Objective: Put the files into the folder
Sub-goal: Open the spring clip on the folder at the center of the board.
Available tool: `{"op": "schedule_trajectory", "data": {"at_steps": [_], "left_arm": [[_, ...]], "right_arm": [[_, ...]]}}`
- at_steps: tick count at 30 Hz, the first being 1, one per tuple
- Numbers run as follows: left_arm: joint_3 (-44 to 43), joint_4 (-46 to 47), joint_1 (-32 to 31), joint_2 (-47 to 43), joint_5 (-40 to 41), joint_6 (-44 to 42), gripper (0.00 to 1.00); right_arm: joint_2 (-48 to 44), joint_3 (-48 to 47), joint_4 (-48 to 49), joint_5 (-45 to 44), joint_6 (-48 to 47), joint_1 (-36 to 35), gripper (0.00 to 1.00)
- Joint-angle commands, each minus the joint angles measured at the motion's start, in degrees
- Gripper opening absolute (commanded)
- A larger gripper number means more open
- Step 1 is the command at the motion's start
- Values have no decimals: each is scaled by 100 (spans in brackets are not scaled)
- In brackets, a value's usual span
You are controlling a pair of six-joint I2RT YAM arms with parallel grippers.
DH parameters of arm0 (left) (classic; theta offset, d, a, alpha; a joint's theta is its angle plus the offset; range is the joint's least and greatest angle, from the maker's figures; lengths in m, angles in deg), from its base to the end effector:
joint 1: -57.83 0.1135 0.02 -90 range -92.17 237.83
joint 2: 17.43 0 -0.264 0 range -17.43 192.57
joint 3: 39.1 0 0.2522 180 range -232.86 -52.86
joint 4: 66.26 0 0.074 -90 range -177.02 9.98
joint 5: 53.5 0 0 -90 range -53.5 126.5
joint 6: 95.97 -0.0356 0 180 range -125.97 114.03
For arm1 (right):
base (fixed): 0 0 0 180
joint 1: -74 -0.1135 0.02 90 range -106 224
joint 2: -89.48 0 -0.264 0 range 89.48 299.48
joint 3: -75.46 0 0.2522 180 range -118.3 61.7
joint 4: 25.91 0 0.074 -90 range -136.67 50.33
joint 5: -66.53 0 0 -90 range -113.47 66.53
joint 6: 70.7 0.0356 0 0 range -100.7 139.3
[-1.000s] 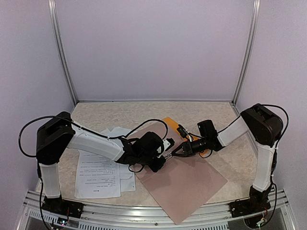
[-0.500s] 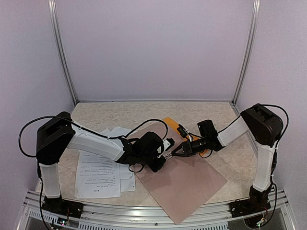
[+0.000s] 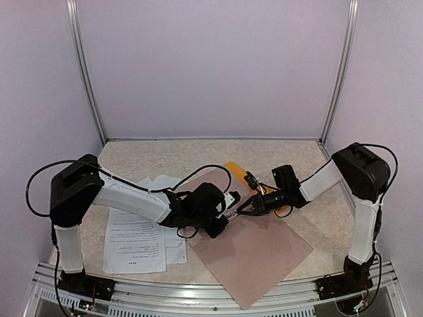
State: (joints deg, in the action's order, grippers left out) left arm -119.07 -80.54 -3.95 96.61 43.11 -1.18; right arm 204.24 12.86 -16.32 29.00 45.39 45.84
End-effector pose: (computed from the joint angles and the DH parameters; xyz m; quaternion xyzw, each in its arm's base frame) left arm 0.1971 -0.3586 0.1316 0.4272 0.8299 -0.1497 0.3263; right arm 0.3003 0.1928 0.0893 -0.1926 0.8179 0.5247 0.1366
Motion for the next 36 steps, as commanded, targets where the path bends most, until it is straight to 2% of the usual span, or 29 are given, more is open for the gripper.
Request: {"op": "schedule_trajectory", "data": {"at_steps": [1, 17, 29, 36], "left_arm": [[415, -724, -72, 326, -285, -110, 5], [513, -610, -120, 362, -1009, -462, 6], [474, -774, -163, 453, -1470, -875, 5], [523, -730, -164, 427, -1539, -901, 5]], "right_arm": [[390, -14, -840, -1234, -379, 66, 0], [680, -170, -1521, -2193, -973, 63, 0], [915, -393, -1590, -2900, -1162, -132, 0], [946, -263, -1279, -2941, -1228, -182, 0]]}}
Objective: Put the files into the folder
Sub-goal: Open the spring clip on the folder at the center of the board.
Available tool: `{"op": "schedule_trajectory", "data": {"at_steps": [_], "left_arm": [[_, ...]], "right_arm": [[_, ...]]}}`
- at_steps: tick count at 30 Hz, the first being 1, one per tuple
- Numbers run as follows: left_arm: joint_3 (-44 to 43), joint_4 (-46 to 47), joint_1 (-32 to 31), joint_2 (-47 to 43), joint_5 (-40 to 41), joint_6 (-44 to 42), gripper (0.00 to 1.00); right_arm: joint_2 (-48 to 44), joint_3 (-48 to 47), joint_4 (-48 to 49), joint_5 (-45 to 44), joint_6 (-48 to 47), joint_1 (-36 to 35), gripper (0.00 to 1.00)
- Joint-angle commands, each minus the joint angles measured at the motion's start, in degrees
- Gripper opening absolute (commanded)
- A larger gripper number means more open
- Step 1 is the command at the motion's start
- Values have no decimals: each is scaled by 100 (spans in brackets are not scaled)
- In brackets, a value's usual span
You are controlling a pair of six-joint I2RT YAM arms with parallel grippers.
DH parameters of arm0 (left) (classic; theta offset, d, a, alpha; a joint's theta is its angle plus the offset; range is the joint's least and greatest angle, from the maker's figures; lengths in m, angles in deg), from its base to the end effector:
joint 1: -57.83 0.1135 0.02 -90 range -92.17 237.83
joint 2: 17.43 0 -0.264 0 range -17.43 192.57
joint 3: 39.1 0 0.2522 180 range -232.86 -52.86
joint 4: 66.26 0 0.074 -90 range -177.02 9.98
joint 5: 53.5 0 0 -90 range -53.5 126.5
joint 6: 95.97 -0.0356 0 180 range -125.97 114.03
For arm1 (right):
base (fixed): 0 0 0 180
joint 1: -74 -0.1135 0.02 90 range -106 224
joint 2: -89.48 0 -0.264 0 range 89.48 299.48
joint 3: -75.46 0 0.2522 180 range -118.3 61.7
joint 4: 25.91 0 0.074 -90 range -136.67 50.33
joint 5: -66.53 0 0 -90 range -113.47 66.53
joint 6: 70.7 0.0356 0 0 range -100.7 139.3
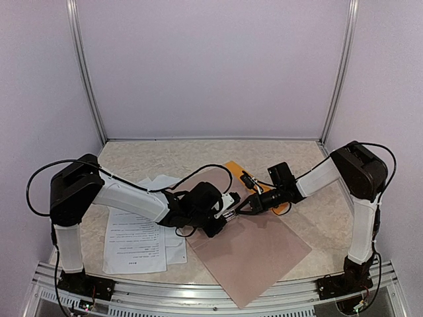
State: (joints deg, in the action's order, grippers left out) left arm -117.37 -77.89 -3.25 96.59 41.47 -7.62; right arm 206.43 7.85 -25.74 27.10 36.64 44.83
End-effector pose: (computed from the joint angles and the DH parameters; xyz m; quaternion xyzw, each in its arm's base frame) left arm 0.1992 -0.3541 0.1267 0.4710 0.8029 -0.1449 0.3354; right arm 0.3072 0.2030 0.0844 -0.2355 0.8275 0.4923 0.1317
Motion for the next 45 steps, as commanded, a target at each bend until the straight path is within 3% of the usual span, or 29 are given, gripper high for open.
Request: {"op": "schedule_trajectory", "data": {"at_steps": [1, 9, 17, 37, 45], "left_arm": [[341, -1011, -234, 433, -1374, -262, 5], [298, -1069, -229, 433, -1350, -264, 5], [406, -924, -237, 362, -1422, -308, 5], [405, -904, -281, 408, -1697, -467, 4], [447, -874, -304, 364, -1682, -475, 4]], "right_arm": [[714, 242, -308, -2706, -384, -84, 0], [637, 392, 192, -1835, -360, -81, 0], [1129, 218, 330, -1551, -570, -71, 0], [823, 189, 703, -1421, -567, -102, 0], [1039, -211, -282, -2353, -846, -128, 0]]}}
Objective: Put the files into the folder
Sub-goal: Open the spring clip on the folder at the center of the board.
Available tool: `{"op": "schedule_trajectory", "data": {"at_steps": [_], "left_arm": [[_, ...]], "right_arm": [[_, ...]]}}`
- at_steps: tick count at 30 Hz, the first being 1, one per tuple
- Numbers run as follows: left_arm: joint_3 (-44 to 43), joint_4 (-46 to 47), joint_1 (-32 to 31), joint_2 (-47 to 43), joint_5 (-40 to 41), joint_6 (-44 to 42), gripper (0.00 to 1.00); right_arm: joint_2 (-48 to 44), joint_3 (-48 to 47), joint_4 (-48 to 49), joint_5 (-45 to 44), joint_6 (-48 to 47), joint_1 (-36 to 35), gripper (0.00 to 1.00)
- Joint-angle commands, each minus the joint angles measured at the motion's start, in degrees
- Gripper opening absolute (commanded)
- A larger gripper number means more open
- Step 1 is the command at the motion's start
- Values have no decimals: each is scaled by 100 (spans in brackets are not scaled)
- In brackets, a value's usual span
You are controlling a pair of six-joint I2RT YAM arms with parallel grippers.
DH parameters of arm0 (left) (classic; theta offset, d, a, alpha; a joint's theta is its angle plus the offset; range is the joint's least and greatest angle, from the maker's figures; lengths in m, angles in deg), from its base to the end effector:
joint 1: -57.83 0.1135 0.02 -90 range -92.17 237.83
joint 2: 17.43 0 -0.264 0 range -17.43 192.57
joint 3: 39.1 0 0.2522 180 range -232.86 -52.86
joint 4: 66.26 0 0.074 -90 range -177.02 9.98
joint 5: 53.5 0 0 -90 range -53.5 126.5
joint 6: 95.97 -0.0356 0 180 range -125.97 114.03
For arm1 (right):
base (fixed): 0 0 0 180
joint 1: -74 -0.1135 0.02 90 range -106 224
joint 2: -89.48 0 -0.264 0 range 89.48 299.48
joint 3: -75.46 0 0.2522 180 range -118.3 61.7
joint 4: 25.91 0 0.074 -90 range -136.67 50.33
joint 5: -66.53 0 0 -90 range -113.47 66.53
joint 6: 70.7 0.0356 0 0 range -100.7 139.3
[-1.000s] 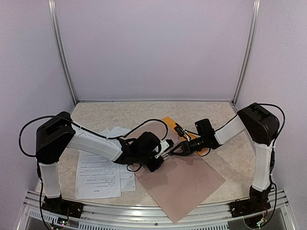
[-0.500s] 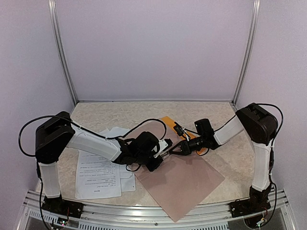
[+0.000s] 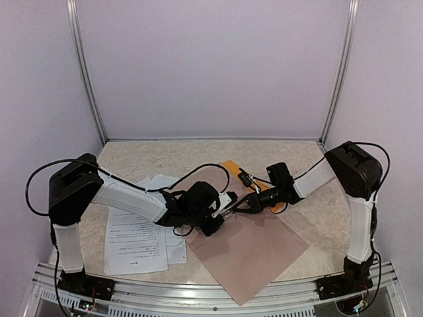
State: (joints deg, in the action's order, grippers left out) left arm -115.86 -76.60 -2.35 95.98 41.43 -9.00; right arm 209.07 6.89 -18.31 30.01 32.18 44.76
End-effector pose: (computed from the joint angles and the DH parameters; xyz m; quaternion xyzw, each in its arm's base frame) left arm 0.2025 -0.3472 0.1252 0.4737 0.7999 -0.1400 0.3408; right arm 0.3160 0.2097 0.0816 -0.2928 0.7866 0.5126 0.1810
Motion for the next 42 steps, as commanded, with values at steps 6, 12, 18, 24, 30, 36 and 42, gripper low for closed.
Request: {"op": "schedule_trajectory", "data": {"at_steps": [6, 12, 18, 24, 30, 36, 42], "left_arm": [[356, -949, -390, 393, -1642, -326, 4], [315, -1017, -399, 452, -1750, -360, 4], [314, -1063, -411, 398, -1859, -407, 4], [306, -1085, -453, 393, -1912, -489, 4], [289, -1098, -468, 402, -1936, -538, 4], [366, -997, -477, 343, -2033, -510, 4], [323, -1065, -468, 359, -2003, -514, 4]], "right_arm": [[727, 82, -1311, -3378, -442, -120, 0], [524, 44, -1062, -3342, -477, -171, 0], [381, -179, -838, -3098, -673, -232, 0], [392, -191, -491, -2845, -857, -243, 0], [730, -301, -489, -2899, -1015, -242, 0], [810, -67, -313, -3199, -935, -290, 0], [752, -232, -483, -3266, -1001, -335, 0]]}}
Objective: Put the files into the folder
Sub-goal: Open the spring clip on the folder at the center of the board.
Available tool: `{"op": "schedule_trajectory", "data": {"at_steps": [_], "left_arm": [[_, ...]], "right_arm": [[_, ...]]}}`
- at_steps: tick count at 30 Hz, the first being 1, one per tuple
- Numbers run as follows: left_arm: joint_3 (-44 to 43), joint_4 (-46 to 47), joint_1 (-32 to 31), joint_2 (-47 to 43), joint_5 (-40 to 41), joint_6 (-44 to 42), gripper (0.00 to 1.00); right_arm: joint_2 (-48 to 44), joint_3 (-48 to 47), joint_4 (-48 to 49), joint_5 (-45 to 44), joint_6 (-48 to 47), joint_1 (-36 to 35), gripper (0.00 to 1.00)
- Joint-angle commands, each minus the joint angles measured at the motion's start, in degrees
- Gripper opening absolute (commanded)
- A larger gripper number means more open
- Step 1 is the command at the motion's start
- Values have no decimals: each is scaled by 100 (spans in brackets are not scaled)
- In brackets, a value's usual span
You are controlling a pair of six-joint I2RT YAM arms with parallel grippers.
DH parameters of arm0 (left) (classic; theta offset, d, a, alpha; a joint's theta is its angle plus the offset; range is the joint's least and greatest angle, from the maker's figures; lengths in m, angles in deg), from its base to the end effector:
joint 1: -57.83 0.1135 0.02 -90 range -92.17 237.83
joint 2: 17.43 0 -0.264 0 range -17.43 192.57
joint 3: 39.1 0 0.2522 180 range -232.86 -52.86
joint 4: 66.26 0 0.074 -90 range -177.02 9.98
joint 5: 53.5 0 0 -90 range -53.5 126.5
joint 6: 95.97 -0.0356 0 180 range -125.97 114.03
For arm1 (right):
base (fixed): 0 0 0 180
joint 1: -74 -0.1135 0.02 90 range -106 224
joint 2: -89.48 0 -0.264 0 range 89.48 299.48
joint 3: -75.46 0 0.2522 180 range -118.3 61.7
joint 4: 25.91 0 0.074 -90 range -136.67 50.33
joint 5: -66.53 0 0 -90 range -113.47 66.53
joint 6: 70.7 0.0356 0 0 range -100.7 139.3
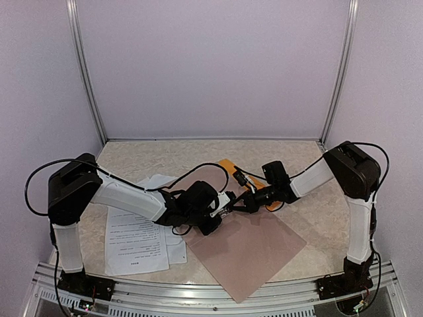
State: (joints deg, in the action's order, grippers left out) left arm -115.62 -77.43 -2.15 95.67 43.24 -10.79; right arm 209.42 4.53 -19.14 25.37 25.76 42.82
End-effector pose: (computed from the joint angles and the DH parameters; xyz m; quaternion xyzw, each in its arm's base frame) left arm 0.2036 -0.3439 0.1251 0.4811 0.7976 -0.1180 0.3443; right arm 0.3192 0.2245 0.0864 -0.3417 0.7775 0.4767 0.2269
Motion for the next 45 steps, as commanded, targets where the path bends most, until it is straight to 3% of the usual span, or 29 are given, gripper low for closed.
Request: {"op": "schedule_trajectory", "data": {"at_steps": [1, 13, 20, 33, 45], "left_arm": [[300, -982, -494, 382, -2172, -321, 4], [204, -1041, -464, 440, -1853, -83, 5], [194, -1009, -460, 437, -1498, 53, 6], [308, -405, -271, -392, -797, 728, 33], [851, -310, -261, -1273, 27, 1159, 43]], "right_arm": [[660, 27, -409, -2768, -335, -147, 0], [-581, 480, -592, -2463, -136, -202, 0], [-822, 422, -757, -2323, 29, -255, 0], [-1433, 396, -930, -1832, 926, -271, 0], [-2296, 481, -1895, -2263, 135, -571, 0]]}}
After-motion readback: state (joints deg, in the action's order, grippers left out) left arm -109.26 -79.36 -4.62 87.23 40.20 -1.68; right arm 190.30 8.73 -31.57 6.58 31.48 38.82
